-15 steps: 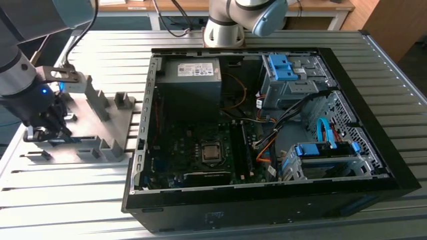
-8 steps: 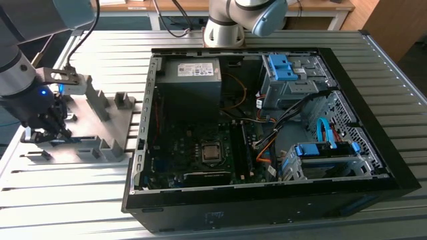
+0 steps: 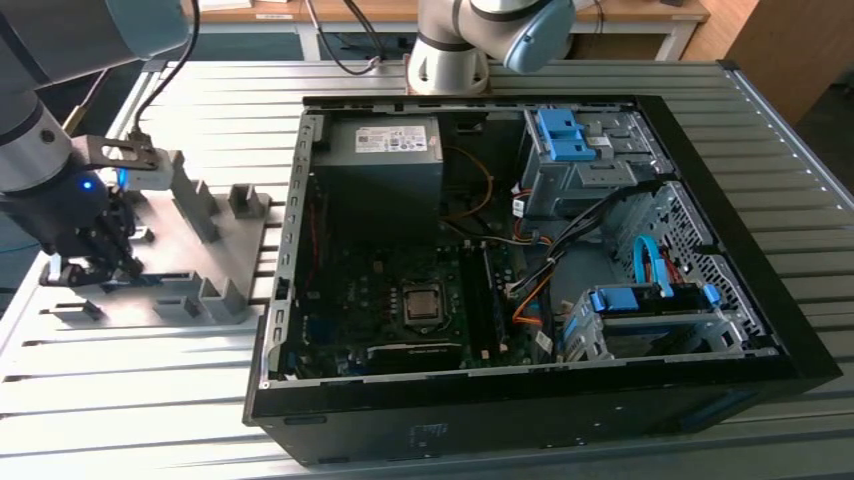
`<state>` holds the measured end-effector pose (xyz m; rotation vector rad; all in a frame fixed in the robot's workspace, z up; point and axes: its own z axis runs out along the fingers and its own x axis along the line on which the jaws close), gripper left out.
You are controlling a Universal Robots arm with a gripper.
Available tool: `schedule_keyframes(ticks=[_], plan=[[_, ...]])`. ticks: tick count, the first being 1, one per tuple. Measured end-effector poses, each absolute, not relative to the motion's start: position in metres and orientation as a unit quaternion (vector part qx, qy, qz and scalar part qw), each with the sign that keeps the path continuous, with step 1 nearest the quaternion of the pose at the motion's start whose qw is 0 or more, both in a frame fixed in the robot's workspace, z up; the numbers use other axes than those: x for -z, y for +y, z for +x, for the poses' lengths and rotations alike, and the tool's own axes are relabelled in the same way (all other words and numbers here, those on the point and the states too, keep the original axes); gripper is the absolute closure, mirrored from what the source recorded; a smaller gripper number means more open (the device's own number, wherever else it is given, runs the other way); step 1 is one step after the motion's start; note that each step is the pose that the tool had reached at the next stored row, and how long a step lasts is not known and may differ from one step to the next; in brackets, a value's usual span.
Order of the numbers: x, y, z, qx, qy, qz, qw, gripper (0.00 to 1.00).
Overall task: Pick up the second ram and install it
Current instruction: 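Pick up the second ram and move it above second insertion slot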
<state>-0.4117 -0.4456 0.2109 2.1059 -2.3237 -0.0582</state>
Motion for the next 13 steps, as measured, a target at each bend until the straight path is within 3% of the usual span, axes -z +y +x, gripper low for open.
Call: schedule_keyframes(ticks=[5,13], plan=[[-0.2109,-0.4456,-0.4117,0.019,-0.741,0.671,0.003,0.65],[-0.2055,-0.4455,-0.4117,0.018,-0.720,0.694,0.003,0.65]])
